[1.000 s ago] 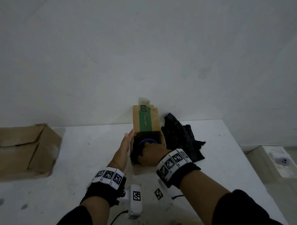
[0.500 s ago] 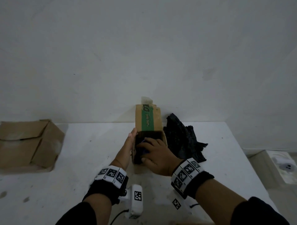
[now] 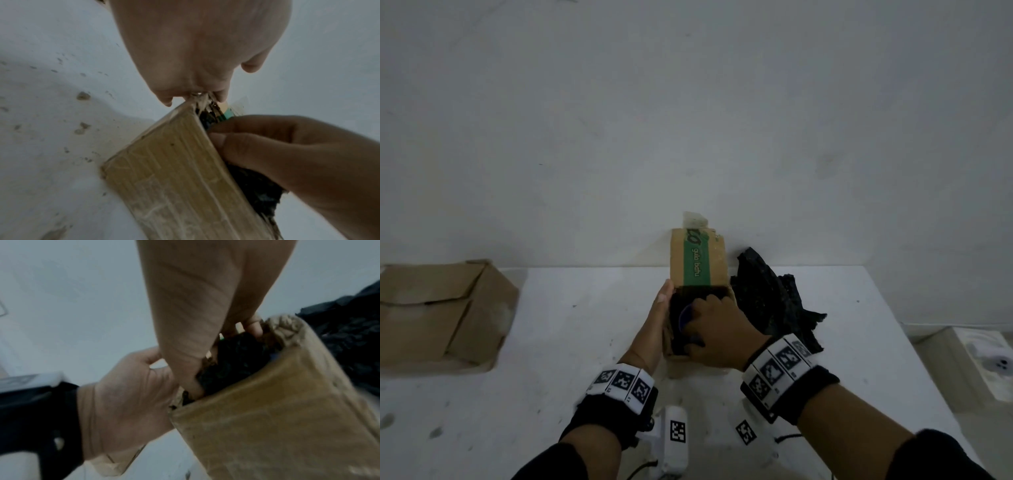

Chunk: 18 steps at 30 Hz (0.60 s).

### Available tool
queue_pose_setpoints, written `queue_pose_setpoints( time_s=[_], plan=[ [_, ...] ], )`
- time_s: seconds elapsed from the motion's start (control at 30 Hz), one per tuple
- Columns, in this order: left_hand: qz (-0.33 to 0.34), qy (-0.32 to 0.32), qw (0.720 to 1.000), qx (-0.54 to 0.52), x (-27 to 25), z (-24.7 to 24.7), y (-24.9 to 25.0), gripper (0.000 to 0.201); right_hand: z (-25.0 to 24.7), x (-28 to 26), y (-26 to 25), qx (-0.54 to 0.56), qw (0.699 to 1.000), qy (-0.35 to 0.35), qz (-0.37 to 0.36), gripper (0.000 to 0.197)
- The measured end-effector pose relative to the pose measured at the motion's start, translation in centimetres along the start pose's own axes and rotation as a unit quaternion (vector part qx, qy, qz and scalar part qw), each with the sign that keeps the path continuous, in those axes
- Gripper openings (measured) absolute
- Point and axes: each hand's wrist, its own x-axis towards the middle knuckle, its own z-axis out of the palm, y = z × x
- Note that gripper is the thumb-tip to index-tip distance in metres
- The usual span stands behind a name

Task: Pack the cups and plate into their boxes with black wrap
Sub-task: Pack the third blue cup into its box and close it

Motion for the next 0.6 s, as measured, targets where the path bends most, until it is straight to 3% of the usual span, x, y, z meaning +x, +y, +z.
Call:
queue_pose_setpoints(
  time_s=[0.13,0.3,0.4,0.53,0.6],
  plan=[
    [-0.002,0.011,1.0,-0.002,0.8,-0.7,-1.1,0.046,-1.0,-1.2,0.2,0.142,0.989,-0.04,0.021,0.03],
    [0.028,-0.003,0.999,0.028,1.1,-1.1,-1.8,0.047,-1.0,-1.4,0.6,0.296,0.948,-0.099,0.061,0.031],
    [0.043,-0.003,0.998,0.041,1.3,-1.2,-1.9,0.046,0.1,-1.6,-0.4,0.169,0.977,-0.129,0.031,0.04],
    [0.053,-0.007,0.998,0.043,1.4,-1.2,-2.2,0.045,1.0,-0.9,-1.5,0.092,0.993,-0.07,-0.013,0.066],
    [0.052,-0.008,0.998,0.041,1.4,-1.3,-2.2,0.046,0.3,0.0,-1.0,0.038,0.993,-0.082,-0.07,0.052]
  ],
)
